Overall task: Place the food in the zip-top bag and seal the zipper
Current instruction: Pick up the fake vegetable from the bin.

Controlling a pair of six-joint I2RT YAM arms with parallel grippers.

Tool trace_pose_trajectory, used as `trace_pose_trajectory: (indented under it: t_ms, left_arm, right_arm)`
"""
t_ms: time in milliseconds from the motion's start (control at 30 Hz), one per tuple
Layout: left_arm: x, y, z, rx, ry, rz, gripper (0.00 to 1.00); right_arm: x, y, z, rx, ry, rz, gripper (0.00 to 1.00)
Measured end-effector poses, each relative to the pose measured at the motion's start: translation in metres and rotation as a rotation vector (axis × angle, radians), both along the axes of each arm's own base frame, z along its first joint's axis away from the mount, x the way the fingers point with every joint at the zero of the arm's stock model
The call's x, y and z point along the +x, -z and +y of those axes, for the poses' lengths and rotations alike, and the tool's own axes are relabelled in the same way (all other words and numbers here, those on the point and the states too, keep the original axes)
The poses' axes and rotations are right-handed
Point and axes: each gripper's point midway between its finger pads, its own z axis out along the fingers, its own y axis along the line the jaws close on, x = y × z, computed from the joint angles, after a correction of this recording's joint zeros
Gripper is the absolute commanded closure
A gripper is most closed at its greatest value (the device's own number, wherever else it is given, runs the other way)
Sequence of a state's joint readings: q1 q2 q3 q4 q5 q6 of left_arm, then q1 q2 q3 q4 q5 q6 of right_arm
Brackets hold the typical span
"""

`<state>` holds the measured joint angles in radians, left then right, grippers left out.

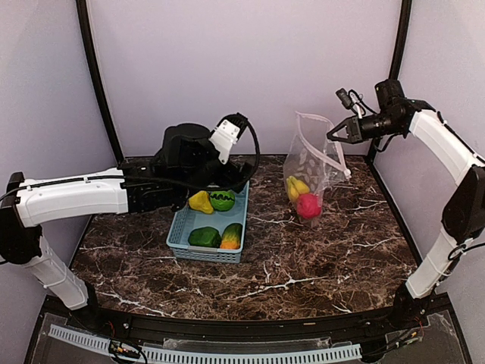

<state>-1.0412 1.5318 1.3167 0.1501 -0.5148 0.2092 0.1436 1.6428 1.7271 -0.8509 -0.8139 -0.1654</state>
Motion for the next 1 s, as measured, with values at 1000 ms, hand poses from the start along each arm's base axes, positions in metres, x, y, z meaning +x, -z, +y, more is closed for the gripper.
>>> trace_pose_trajectory:
  t_ms: [1000]
  left_arm:
    - [-0.023,0.271,0.101,0.331,-0.357,1.134,0.01]
  right_arm:
    - [-0.018,0.03,0.022,0.008,-0.08,0.015,1.0]
